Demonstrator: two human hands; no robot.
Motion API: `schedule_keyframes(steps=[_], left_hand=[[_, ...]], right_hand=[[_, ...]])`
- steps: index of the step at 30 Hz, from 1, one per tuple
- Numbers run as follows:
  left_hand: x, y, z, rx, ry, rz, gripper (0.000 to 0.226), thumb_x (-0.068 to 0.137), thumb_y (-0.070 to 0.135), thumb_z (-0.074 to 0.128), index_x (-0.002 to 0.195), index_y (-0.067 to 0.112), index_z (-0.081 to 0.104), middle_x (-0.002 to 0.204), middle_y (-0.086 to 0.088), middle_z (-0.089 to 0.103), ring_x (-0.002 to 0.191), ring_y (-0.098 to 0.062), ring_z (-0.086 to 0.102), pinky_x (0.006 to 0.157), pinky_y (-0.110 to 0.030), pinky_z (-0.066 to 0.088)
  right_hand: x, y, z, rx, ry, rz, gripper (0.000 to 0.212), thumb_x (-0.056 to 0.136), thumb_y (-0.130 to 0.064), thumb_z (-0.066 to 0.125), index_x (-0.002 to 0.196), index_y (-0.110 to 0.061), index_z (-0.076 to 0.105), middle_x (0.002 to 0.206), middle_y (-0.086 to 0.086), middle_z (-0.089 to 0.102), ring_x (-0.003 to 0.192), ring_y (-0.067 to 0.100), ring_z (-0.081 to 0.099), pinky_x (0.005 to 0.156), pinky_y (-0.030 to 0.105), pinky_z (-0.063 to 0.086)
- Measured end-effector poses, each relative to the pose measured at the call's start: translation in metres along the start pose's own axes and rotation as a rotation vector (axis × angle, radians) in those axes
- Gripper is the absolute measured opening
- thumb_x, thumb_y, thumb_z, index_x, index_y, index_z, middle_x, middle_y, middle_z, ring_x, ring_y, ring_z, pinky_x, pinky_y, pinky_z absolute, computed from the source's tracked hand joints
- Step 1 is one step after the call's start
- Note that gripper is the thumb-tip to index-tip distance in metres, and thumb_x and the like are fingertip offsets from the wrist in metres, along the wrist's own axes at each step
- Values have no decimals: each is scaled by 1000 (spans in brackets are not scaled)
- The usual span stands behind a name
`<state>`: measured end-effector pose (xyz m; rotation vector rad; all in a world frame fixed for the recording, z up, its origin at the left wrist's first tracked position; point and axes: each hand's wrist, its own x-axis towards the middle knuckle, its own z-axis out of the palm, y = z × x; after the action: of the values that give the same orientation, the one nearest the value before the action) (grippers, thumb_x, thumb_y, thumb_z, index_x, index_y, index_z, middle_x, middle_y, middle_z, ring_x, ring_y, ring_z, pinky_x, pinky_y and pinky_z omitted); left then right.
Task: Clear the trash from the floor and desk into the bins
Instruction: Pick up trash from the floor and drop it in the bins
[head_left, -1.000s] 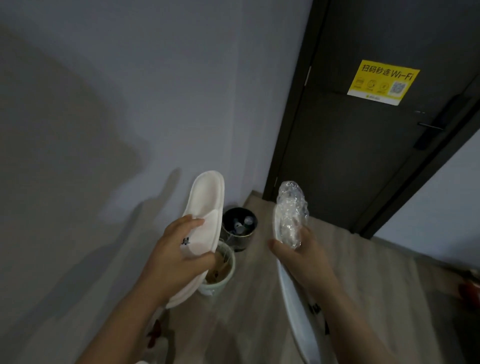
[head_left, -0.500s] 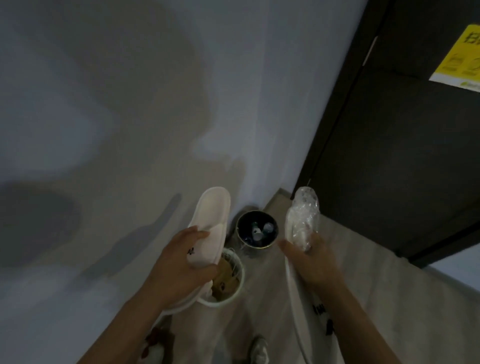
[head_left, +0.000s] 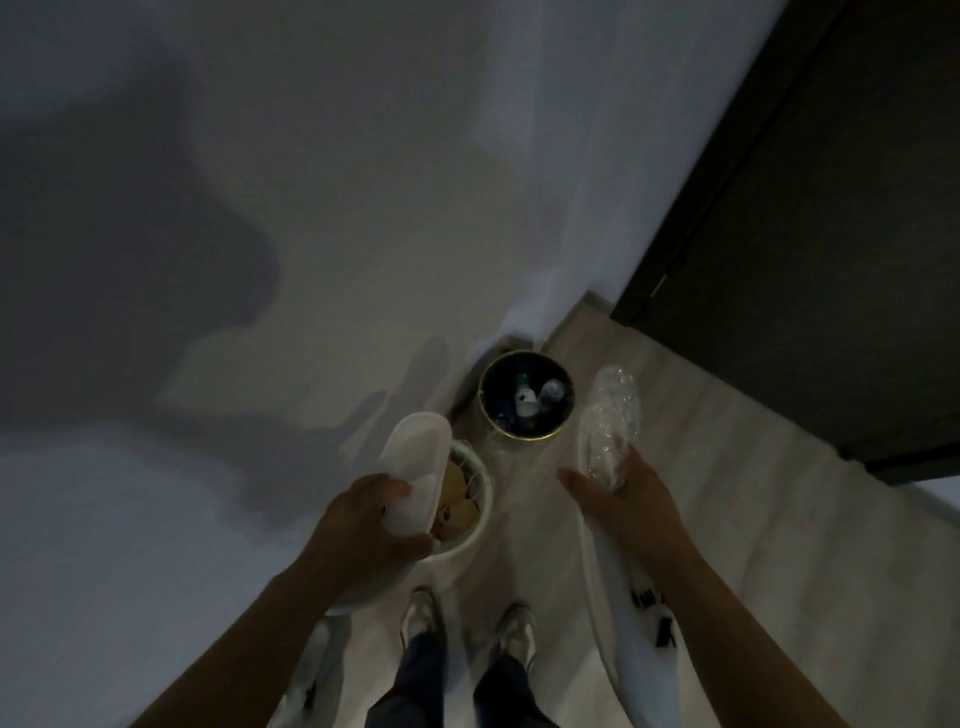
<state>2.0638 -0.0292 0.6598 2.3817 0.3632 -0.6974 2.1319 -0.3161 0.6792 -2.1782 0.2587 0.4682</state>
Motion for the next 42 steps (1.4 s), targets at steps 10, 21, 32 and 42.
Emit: schedule_keyframes(steps=[10, 21, 32, 42], left_hand=[[126, -66, 74, 176, -290, -187, 108, 34, 80, 54, 131, 35, 43, 137, 4, 41, 124, -22, 43, 105, -38, 35], [226, -131, 178, 474, -463, -223, 88, 69, 68, 65, 142, 30, 33, 146, -2, 30, 131, -33, 34, 109, -46, 27], [283, -180, 239, 488, -371, -258, 89, 77, 66, 61, 146, 25, 23, 154, -7, 14, 139, -35, 22, 111, -49, 26], [278, -192, 241, 228, -130, -129, 62, 80, 37, 71, 133, 13, 46, 138, -11, 42, 126, -28, 42, 102, -35, 37]], right_hand=[[69, 79, 68, 0, -44, 187, 90, 72, -54, 74, 145, -18, 35, 119, -6, 61, 97, 2, 58, 73, 8, 37], [124, 175, 142, -64, -114, 267, 86, 72, -56, 71, 142, -18, 38, 124, 3, 62, 104, 15, 60, 82, 24, 47], [159, 242, 209, -115, -90, 259, 76, 73, -51, 74, 136, -21, 45, 81, -28, 50, 68, -24, 52, 49, -4, 35], [151, 246, 240, -142, -195, 280, 100, 69, -61, 72, 148, -25, 23, 143, 7, 43, 126, 23, 48, 96, 30, 42]])
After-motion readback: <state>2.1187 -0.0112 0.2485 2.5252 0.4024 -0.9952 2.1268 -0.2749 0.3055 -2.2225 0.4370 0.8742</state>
